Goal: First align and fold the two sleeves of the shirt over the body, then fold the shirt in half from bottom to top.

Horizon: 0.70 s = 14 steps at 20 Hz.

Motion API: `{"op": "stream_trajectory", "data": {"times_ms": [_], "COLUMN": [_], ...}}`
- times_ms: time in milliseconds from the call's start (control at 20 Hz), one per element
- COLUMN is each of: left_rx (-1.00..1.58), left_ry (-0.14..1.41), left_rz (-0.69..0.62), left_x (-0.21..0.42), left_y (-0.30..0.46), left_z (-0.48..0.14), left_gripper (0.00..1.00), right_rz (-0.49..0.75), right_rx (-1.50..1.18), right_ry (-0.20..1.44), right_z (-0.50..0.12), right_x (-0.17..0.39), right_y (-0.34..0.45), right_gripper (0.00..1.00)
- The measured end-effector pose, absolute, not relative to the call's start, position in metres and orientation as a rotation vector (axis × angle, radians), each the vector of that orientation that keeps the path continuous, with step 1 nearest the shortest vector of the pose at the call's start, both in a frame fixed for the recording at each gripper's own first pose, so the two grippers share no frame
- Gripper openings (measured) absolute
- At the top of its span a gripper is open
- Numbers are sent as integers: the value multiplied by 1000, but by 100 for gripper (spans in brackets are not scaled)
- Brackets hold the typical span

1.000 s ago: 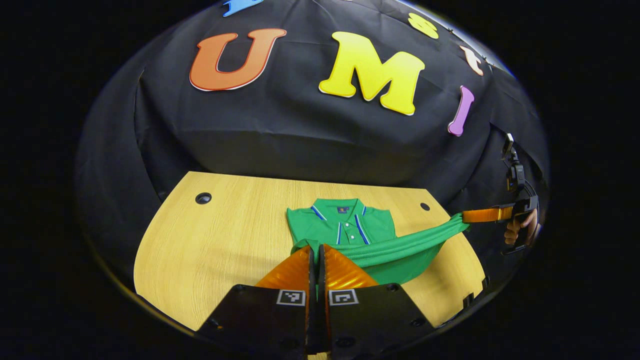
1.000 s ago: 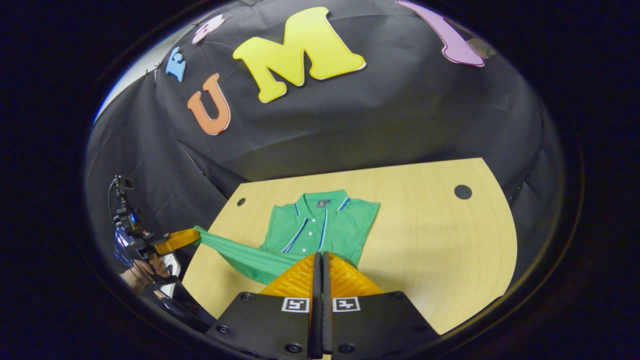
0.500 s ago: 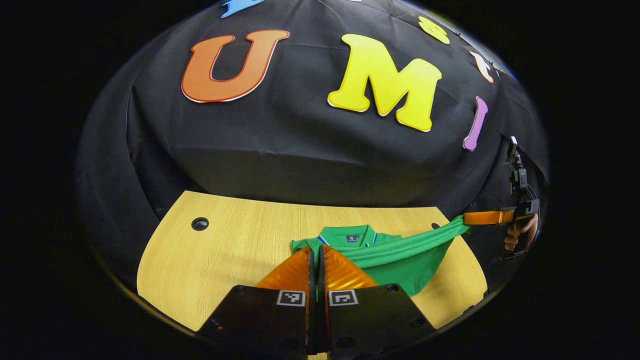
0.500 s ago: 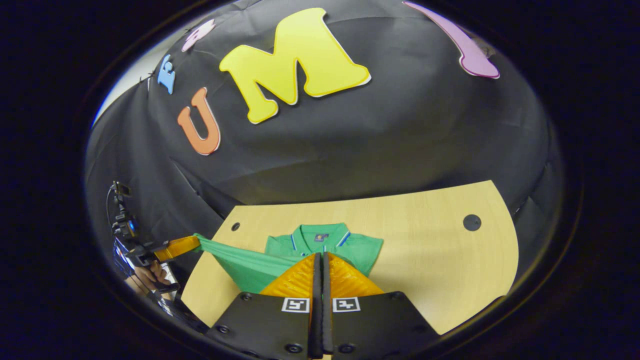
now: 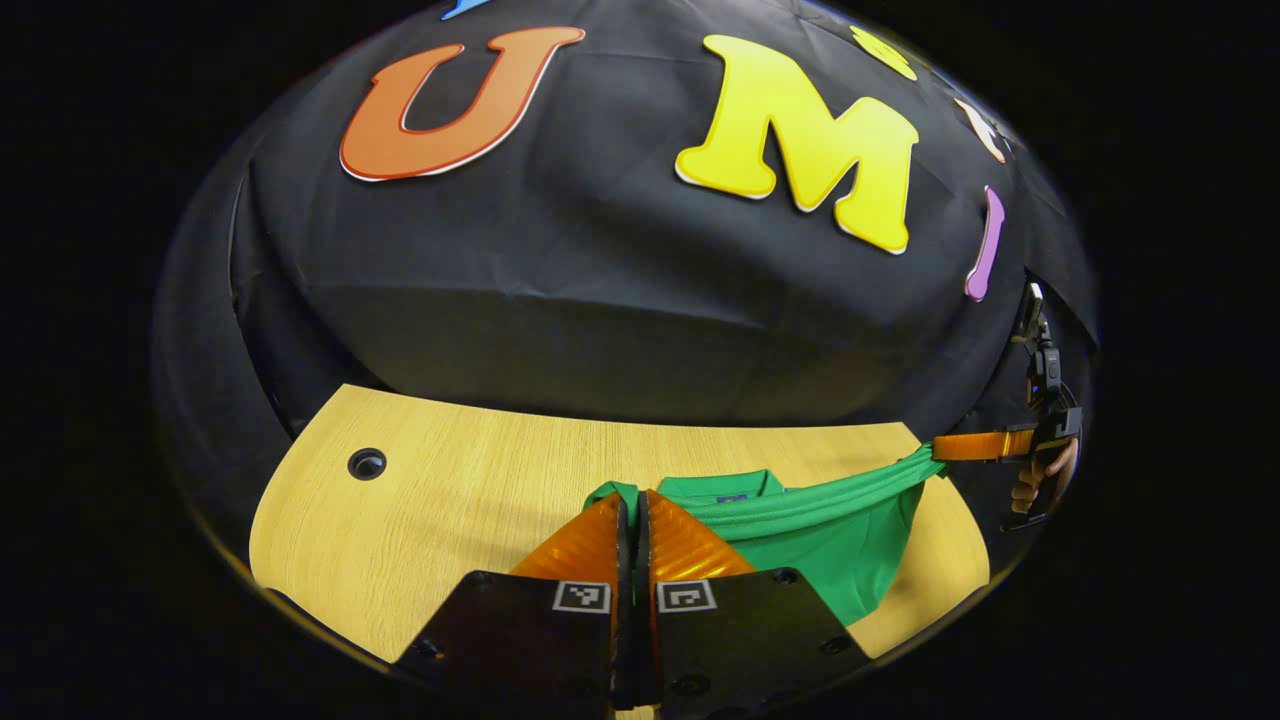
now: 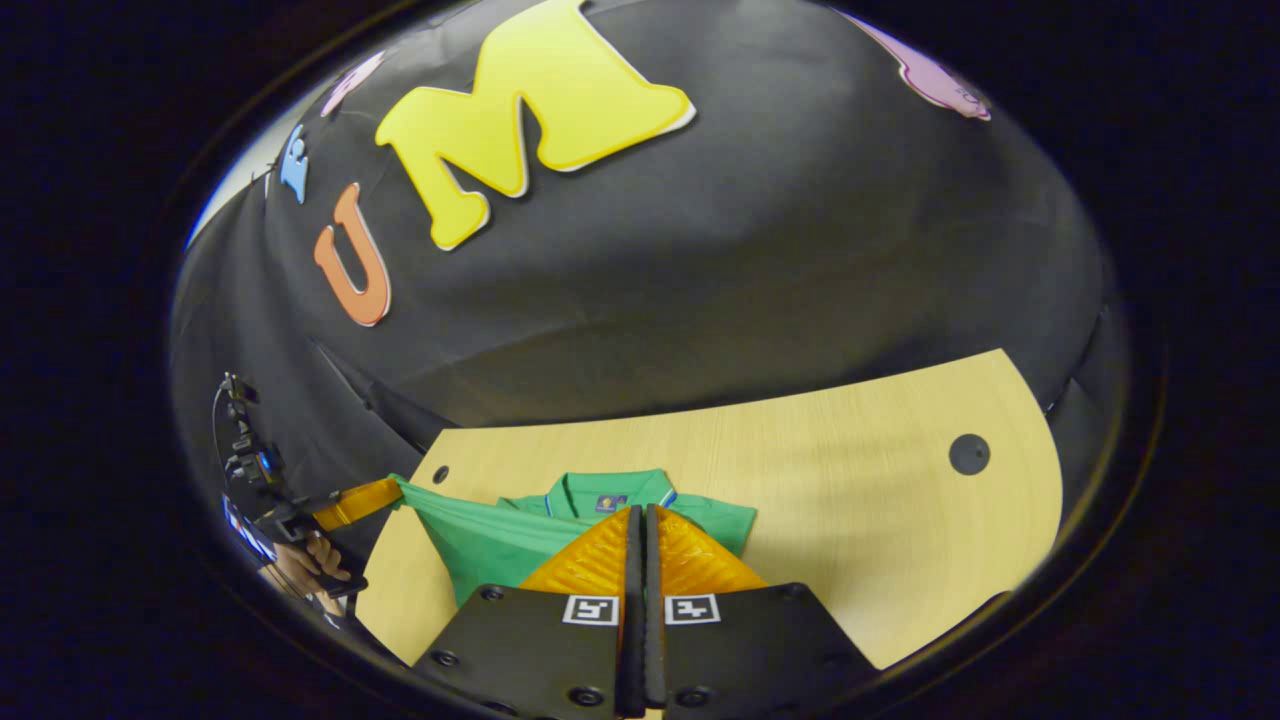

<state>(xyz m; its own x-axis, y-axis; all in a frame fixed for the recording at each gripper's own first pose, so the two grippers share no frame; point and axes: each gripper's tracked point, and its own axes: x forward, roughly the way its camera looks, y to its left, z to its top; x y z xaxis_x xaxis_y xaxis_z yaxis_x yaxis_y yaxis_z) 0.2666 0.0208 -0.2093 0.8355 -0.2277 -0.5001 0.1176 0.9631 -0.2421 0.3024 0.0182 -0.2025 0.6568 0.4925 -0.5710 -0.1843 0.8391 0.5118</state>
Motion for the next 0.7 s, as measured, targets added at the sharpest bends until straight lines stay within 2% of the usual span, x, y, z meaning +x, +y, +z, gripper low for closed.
{"op": "stream_trajectory", "data": {"times_ms": [350, 550, 700], "left_rx": [-134, -117, -132], "left_ry": [527, 556, 596], "left_rz": [-185, -134, -152], "left_x": [302, 314, 319], "left_y": [7, 9, 0], "left_z": [-232, -264, -289], "left_gripper": [3, 5, 7], "right_rz": [350, 314, 289], "right_rx": [418, 414, 381], "right_ry": [760, 767, 779], "right_z": [-243, -267, -289], "right_x": [333, 346, 356], "right_y": [16, 25, 30], "right_gripper": [2, 2, 1]}}
